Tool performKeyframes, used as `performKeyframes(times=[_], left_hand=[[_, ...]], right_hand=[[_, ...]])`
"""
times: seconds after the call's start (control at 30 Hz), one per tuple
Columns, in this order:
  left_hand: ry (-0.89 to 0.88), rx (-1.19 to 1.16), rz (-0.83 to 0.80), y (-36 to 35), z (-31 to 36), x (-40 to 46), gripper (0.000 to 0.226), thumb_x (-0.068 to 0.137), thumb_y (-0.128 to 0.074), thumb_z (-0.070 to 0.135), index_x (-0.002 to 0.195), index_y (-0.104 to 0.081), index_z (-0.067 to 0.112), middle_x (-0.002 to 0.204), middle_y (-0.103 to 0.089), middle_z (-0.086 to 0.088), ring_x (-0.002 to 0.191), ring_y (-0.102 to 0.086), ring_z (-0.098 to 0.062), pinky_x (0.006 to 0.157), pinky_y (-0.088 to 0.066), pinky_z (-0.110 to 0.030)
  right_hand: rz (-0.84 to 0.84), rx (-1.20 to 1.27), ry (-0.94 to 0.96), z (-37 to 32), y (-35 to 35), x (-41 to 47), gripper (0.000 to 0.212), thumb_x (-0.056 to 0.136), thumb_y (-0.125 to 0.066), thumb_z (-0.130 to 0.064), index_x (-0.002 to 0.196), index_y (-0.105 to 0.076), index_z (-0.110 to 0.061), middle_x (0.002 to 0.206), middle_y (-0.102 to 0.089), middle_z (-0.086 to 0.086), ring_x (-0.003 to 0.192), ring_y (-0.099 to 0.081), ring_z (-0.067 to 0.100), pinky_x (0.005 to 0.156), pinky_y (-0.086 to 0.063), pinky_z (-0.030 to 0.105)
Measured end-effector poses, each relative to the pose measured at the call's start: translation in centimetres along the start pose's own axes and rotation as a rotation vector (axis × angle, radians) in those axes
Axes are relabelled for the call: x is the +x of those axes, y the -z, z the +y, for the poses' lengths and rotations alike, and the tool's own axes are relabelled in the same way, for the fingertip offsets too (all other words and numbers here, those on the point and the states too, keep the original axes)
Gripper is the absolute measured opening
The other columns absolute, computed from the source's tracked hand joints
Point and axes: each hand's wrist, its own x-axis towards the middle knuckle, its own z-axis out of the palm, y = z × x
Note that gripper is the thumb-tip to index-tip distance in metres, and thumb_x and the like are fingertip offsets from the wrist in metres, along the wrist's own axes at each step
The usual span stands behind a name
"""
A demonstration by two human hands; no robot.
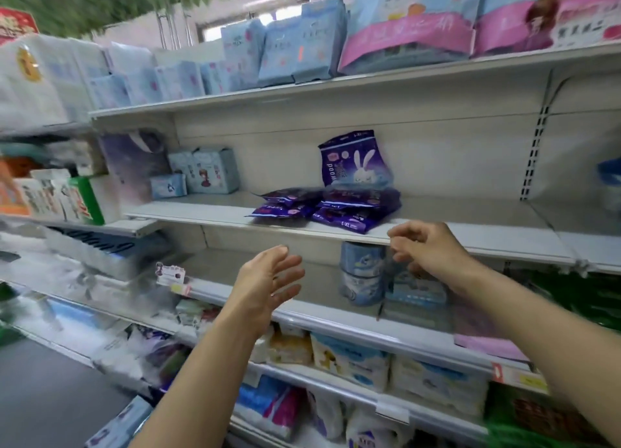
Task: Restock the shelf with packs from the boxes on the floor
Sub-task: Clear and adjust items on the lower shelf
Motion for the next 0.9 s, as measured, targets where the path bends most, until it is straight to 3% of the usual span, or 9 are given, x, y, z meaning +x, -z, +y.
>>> performKeyframes(times=[0.1, 0.23, 0.33, 0.47, 0.63, 0.73, 0.8, 0.9], left_hand=[[-0.042, 0.047, -0.012, 0.7, 1.6, 4.1, 0.020, 0.100, -0.054, 0.027, 0.114, -0.063, 0.016, 0.108, -0.072, -0.006, 0.099, -0.070, -0.023, 0.079, -0.056, -0.035], [-0.072, 0.071, 0.020, 0.8, 3.9, 10.9, 0.023, 0.100, -0.055, 0.025, 0.118, -0.062, 0.012, 0.108, -0.071, -0.008, 0.100, -0.069, -0.025, 0.082, -0.057, -0.037], [-0.126, 0.105, 0.042, 0.8, 4.8, 15.1, 0.021, 0.098, -0.057, 0.020, 0.116, -0.063, 0.011, 0.104, -0.071, -0.008, 0.096, -0.068, -0.024, 0.087, -0.054, -0.039], [-0.158, 0.208, 0.091, 1.1, 5.6, 20.8, 0.023, 0.093, -0.064, 0.015, 0.115, -0.065, 0.011, 0.110, -0.068, -0.008, 0.101, -0.063, -0.023, 0.086, -0.051, -0.035], [-0.154, 0.322, 0.132, 1.0, 6.9, 28.1, 0.048, 0.093, -0.065, 0.021, 0.137, -0.047, 0.015, 0.121, -0.053, -0.003, 0.086, -0.057, -0.015, 0.063, -0.050, -0.024], [-0.146, 0.432, 0.188, 1.9, 7.3, 33.1, 0.067, 0.085, -0.074, 0.027, 0.143, -0.042, 0.015, 0.137, -0.052, -0.012, 0.110, -0.058, -0.029, 0.086, -0.052, -0.041], [-0.149, 0.565, 0.198, 2.3, 7.6, 36.5, 0.077, 0.081, -0.077, 0.036, 0.144, -0.041, 0.011, 0.141, -0.050, -0.015, 0.122, -0.053, -0.033, 0.100, -0.046, -0.042], [-0.083, 0.758, 0.074, 1.9, 8.0, 39.8, 0.092, 0.076, -0.075, 0.057, 0.143, -0.038, 0.005, 0.143, -0.045, -0.019, 0.127, -0.048, -0.038, 0.093, -0.044, -0.039]], right_hand=[[0.026, -0.049, 0.047, -0.3, -1.0, 4.6, 0.009, 0.090, -0.064, -0.013, 0.096, -0.068, -0.018, 0.082, -0.067, -0.001, 0.074, -0.062, 0.014, 0.060, -0.048, 0.024], [0.059, -0.163, 0.091, 0.2, -2.3, 11.2, 0.017, 0.087, -0.069, -0.013, 0.103, -0.066, -0.017, 0.098, -0.067, 0.000, 0.092, -0.061, 0.015, 0.072, -0.048, 0.024], [0.084, -0.339, 0.136, 1.0, -2.7, 15.1, 0.035, 0.082, -0.074, -0.016, 0.115, -0.062, -0.018, 0.113, -0.064, 0.001, 0.104, -0.059, 0.018, 0.090, -0.048, 0.032], [0.074, -0.739, 0.172, 1.3, -4.5, 19.1, 0.068, 0.076, -0.076, -0.039, 0.135, -0.046, -0.021, 0.136, -0.047, 0.004, 0.124, -0.043, 0.022, 0.101, -0.042, 0.040], [-0.044, -1.182, 0.130, 1.5, -6.4, 23.1, 0.087, 0.076, -0.065, -0.060, 0.146, -0.024, -0.026, 0.147, -0.037, 0.008, 0.129, -0.042, 0.030, 0.103, -0.041, 0.044], [-0.109, -1.191, 0.108, 1.8, -6.8, 25.0, 0.087, 0.079, -0.062, -0.052, 0.149, -0.016, -0.030, 0.151, -0.033, 0.006, 0.128, -0.045, 0.031, 0.101, -0.044, 0.045], [-0.131, -1.175, 0.082, 1.9, -7.4, 25.8, 0.084, 0.081, -0.061, -0.039, 0.150, -0.014, -0.030, 0.151, -0.034, 0.007, 0.127, -0.047, 0.031, 0.099, -0.046, 0.042], [-0.102, -1.276, 0.117, 1.8, -8.5, 26.3, 0.084, 0.083, -0.057, -0.017, 0.152, -0.011, -0.029, 0.153, -0.034, 0.008, 0.128, -0.047, 0.030, 0.095, -0.047, 0.037]])
